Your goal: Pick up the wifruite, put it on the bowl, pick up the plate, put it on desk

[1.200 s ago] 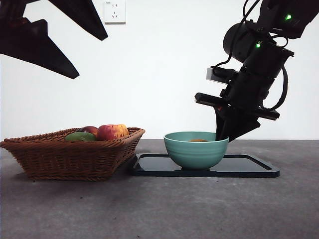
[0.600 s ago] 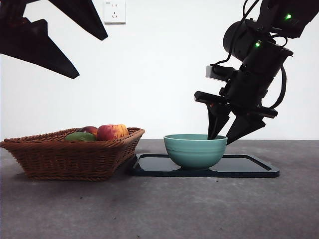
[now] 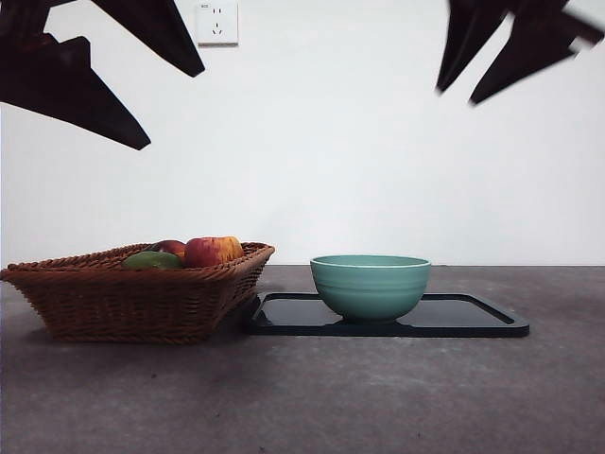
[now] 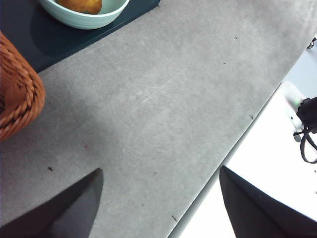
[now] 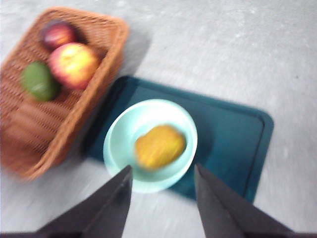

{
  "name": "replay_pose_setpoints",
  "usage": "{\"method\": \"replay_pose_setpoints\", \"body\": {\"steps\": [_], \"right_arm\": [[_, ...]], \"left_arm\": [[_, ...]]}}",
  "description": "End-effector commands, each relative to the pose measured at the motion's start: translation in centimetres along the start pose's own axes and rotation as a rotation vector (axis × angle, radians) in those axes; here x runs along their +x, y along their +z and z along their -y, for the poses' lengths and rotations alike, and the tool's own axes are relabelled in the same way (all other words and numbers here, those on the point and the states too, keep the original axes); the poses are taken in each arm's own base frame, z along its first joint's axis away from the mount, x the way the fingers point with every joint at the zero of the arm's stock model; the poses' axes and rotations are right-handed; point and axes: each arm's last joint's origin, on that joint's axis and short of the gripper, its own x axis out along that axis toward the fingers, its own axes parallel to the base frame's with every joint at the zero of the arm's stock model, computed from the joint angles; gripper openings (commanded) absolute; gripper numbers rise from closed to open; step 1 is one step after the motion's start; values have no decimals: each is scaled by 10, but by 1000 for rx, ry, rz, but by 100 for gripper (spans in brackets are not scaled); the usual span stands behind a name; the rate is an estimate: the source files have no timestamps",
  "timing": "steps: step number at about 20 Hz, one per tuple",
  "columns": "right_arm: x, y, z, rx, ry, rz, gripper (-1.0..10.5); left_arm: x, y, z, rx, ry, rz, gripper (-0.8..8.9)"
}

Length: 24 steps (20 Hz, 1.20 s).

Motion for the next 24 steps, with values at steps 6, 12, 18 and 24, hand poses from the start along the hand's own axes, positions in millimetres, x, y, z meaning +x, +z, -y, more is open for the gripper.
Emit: {"method": "replay_pose_setpoints", "body": {"steps": [6, 12, 18, 24], "right_arm": [[-83, -26, -23, -83, 68, 32, 199], [-107, -63, -21, -102, 94, 52, 199], [-88, -115, -6, -82, 82, -24, 199], [-83, -124, -4, -75, 106, -39, 199]], "left_arm": [[0, 2, 2, 22, -10, 5, 375], [0, 2, 2, 21, -10, 5, 375], [0, 2, 2, 17, -10, 4, 375], [0, 2, 2, 18, -10, 5, 375]]}}
